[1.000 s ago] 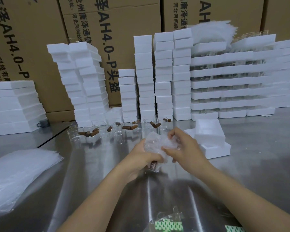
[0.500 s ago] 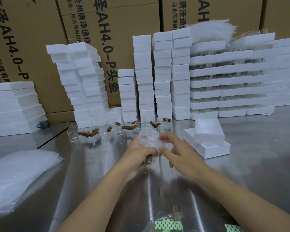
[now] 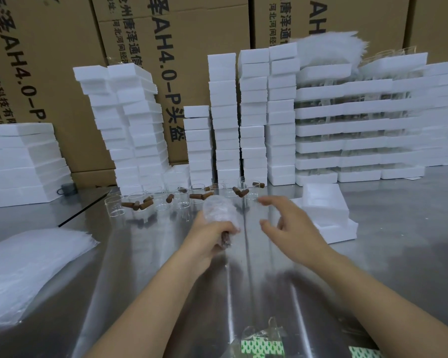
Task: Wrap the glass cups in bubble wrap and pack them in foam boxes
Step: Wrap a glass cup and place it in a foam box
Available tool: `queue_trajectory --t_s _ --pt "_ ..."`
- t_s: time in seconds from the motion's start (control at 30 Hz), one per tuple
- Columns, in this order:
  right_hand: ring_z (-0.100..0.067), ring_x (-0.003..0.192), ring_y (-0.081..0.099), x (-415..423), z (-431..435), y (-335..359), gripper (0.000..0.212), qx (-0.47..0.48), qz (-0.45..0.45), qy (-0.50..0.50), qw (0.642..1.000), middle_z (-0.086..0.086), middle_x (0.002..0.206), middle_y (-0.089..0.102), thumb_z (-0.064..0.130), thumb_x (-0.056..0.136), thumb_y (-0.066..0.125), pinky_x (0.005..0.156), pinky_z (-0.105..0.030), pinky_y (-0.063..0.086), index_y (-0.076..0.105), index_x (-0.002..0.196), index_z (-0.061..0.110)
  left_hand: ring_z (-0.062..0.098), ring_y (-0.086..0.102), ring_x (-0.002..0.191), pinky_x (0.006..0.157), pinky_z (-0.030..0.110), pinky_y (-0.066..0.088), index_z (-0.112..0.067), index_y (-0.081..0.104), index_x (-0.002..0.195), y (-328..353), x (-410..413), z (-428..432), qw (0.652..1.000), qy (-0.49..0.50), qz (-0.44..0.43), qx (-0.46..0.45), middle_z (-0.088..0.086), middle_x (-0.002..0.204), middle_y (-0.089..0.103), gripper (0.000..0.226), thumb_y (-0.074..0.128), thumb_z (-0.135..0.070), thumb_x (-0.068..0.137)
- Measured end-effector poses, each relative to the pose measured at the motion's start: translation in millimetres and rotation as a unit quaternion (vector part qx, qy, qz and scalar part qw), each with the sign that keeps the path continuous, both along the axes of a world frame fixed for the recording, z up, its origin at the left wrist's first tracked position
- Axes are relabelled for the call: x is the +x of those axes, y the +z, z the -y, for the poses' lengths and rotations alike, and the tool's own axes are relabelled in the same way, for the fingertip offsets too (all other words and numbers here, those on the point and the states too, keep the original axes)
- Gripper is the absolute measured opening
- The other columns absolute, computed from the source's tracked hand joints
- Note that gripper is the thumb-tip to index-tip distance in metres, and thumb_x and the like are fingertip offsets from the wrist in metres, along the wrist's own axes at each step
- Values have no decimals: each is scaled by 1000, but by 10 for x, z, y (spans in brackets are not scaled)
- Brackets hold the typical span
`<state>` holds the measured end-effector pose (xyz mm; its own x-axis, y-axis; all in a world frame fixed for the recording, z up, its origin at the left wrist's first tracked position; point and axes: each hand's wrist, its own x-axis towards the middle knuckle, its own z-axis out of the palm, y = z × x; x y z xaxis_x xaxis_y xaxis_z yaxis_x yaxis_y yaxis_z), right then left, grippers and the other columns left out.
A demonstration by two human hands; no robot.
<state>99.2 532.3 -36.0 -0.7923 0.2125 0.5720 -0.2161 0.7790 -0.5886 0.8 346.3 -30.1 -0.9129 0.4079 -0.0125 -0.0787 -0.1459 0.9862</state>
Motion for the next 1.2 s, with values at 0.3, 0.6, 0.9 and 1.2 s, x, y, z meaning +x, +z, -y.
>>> queue_trajectory --t_s 0.3,0.6,0.9,1.2 --pt "-34 100 62 -45 -396 -76 56 54 100 -242 964 0 152 45 38 96 57 72 -38 43 36 148 33 14 58 64 48 23 38 -13 63 114 59 -97 119 987 28 135 78 7 80 67 34 70 5 86" --pt "-45 104 62 -38 -553 -57 70 11 119 -289 950 -12 165 27 36 94 63 74 -43 42 26 153 38 34 65 112 78 39 60 -8 57 147 127 -120 168 959 -2 184 214 24 147 61 52 59 -23 98" --pt "-25 94 61 19 -522 50 52 -9 26 -199 980 1 119 57 11 96 53 80 -46 55 44 142 35 23 70 92 68 29 48 -20 63 125 132 -163 298 946 67 235 213 11 119 75 52 86 -46 85" --pt "-3 82 63 41 -189 -50 32 63 164 18 984 20 101 67 29 79 58 83 -32 56 61 106 47 23 68 124 104 37 57 -41 57 138 198 -51 201 984 78 -68 145 7 146 64 92 105 -26 61"
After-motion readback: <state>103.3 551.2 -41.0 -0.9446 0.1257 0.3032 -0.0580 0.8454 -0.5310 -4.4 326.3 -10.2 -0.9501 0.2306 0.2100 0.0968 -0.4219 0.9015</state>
